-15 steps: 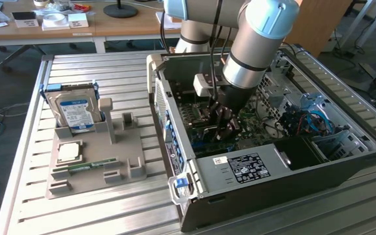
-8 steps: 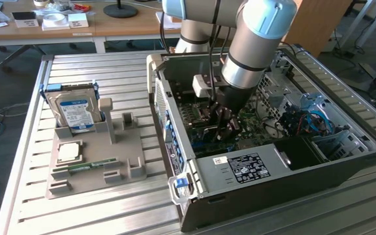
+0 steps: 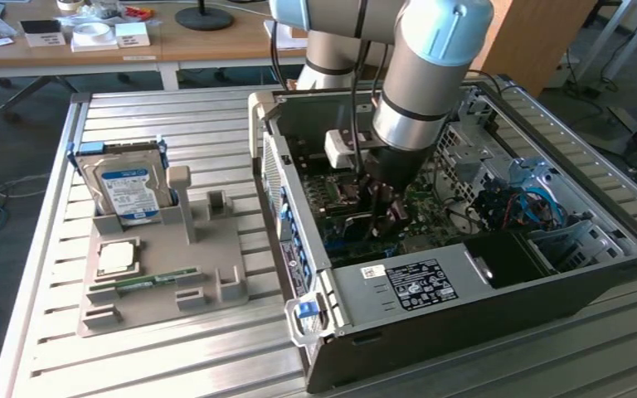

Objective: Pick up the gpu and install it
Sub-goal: 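Insert the gpu into the slot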

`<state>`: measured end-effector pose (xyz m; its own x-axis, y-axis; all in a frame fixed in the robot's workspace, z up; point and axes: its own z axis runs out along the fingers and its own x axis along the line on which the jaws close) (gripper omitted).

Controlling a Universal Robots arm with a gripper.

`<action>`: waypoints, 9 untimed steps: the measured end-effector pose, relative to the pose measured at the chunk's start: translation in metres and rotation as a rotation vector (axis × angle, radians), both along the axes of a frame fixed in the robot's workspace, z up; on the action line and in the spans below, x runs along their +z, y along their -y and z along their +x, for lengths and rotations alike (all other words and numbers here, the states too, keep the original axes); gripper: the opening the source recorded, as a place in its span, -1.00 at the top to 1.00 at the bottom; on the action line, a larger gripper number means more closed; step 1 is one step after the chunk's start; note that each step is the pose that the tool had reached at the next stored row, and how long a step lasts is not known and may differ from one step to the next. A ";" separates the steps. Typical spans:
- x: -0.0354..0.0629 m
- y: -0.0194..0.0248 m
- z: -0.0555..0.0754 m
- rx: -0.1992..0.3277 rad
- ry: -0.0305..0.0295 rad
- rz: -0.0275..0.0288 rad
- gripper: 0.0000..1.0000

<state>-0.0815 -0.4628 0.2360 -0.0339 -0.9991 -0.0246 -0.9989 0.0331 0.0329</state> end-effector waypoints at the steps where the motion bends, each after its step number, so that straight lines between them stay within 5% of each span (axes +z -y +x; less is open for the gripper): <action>1: 0.0008 0.0000 0.000 0.000 0.0028 0.0000 -0.15; 9: 0.0223 0.0000 0.000 0.001 0.0181 0.0000 -0.15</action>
